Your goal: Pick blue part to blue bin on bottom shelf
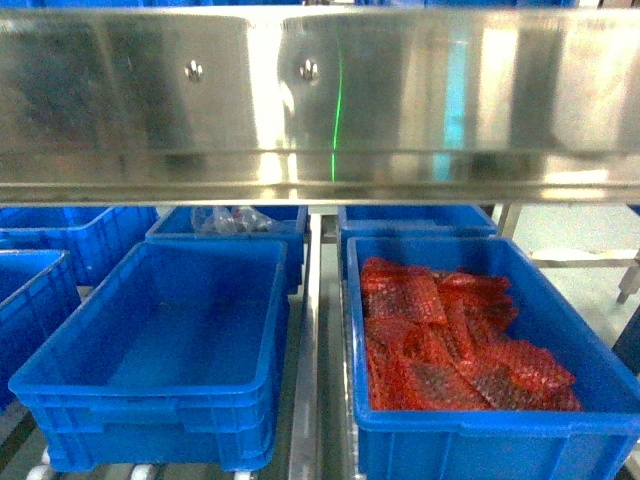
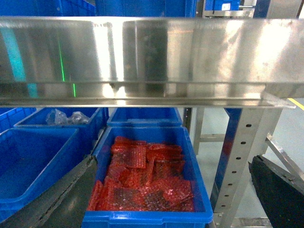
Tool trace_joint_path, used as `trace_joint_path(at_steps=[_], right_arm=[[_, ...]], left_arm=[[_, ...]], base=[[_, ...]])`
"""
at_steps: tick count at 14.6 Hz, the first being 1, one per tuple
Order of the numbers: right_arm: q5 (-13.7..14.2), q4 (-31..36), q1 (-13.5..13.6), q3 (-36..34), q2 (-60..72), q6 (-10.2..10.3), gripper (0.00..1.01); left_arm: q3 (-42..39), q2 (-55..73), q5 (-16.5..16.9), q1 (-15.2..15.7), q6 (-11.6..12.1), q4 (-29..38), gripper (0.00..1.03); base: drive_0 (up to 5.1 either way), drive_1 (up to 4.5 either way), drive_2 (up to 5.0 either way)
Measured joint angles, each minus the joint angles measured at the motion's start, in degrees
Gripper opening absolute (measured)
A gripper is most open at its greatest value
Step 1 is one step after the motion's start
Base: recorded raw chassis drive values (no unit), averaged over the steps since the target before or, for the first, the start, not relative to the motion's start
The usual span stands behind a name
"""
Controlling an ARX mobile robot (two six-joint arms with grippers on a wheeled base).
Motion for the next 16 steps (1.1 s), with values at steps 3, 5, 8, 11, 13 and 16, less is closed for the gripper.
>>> trace_joint_path(at_steps=[3,5,8,11,13,16], right_arm=[[0.09,0.0,0.0,0.0,0.0,0.09,0.98],[0.07,-0.02,0.0,0.0,0.0,0.04,0.98],[0.04,0.02,0.0,0.0,0.0,0.02,0.98],[0.02,0.02,0.0,0.0,0.0,0.0,0.98],[0.04,-0.04,0.0,0.0,0.0,0.02,0.98],[-0.04,-0.15,0.0,0.0,0.0,0.04,0.98]], left_arm=[[0.0,0.0,0.0,0.0,0.0,-0.07,0.43],[0.0,0.0,0.0,0.0,0.0,-0.09,0.43],[0.0,0.0,0.02,0.0,0.0,-0.07,0.43],[0.0,0.0,0.0,0.0,0.0,-0.04,0.43],[0.0,0.0,0.02,0.0,0.0,-0.07,0.43],[0.0,0.0,0.0,0.0,0.0,-0.42,0.43]], base=[[0.0,0.0,0.0],[0.0,0.0,0.0],[0.0,0.0,0.0],[0.0,0.0,0.0],[0.0,0.0,0.0],[0.0,0.0,0.0]])
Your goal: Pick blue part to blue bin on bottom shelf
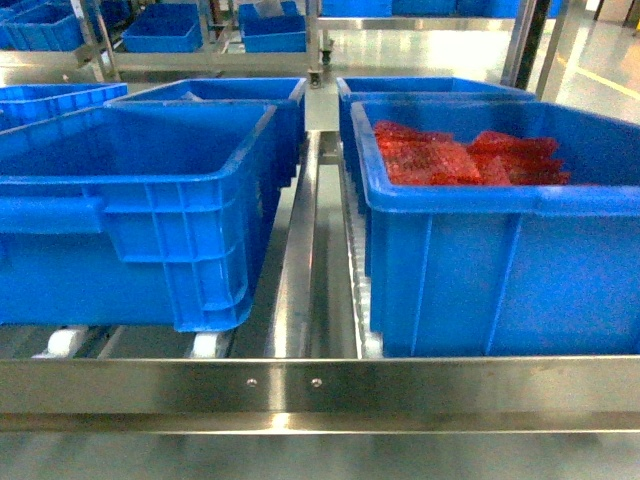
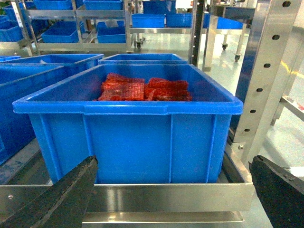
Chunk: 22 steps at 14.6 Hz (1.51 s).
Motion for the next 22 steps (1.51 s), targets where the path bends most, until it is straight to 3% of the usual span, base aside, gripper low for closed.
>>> trace_joint_path(at_steps=[11,22], right_arm=[[0.09,0.09,0.0,0.0,0.0,-0.02,0.98],[0.09,0.28,0.0,0.0,0.0,-0.02,0.98]], left_arm=[[0.0,0.0,0.09,0.0,0.0,0.31,0.43],[0.0,-0.04,0.15,0.0,0.0,0.39,0.43]], base=[[0.0,0.0,0.0],[0.0,4.25,-4.2]])
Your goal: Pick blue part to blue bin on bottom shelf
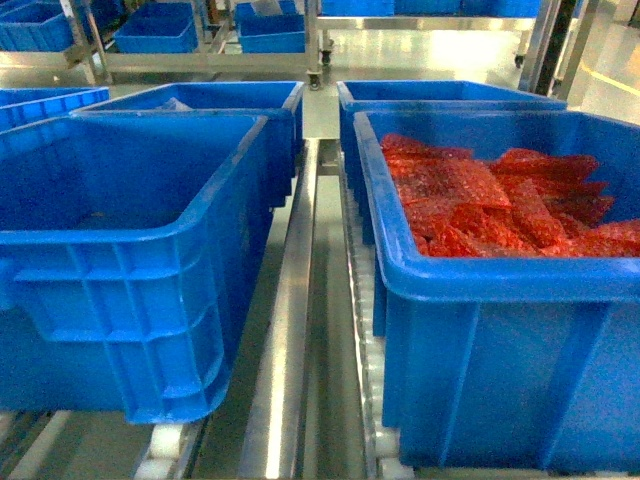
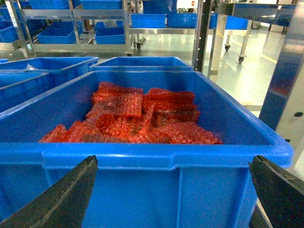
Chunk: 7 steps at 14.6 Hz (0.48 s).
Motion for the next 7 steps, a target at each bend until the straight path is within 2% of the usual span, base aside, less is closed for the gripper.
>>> trace_joint_path(at_steps=[6,7], right_arm=[[-0.02,-0.17,0.0,0.0,0.0,0.0,0.98],[0.02,-0.09,0.0,0.0,0.0,0.02,0.98]], left_arm=[[0.0,0.09,0.02,0.0,0.0,0.04,0.43],[0.0,0.11,0.02,0.0,0.0,-0.15,0.43]], base=[[0.1,4.25,-4.1],[0.0,0.0,0.0]])
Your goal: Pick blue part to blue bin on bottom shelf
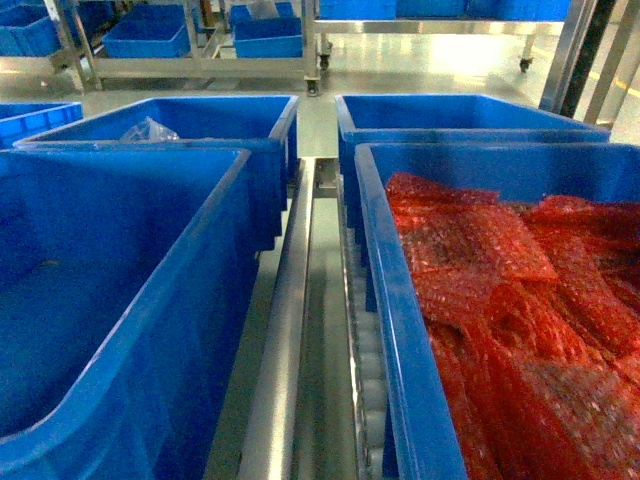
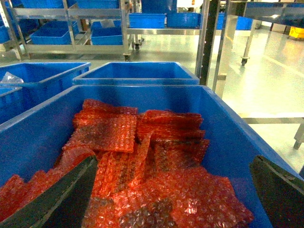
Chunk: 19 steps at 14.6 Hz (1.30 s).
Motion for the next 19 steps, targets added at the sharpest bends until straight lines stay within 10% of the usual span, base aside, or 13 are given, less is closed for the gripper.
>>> trace_joint_path(at_steps=[19], right_arm=[[-0.02,-0.07,0.0,0.0,0.0,-0.02,0.98]], left_arm=[[0.0,0.04,0.04,-0.04,0.0,0.11,0.43]], base=[[0.0,0.0,0.0]])
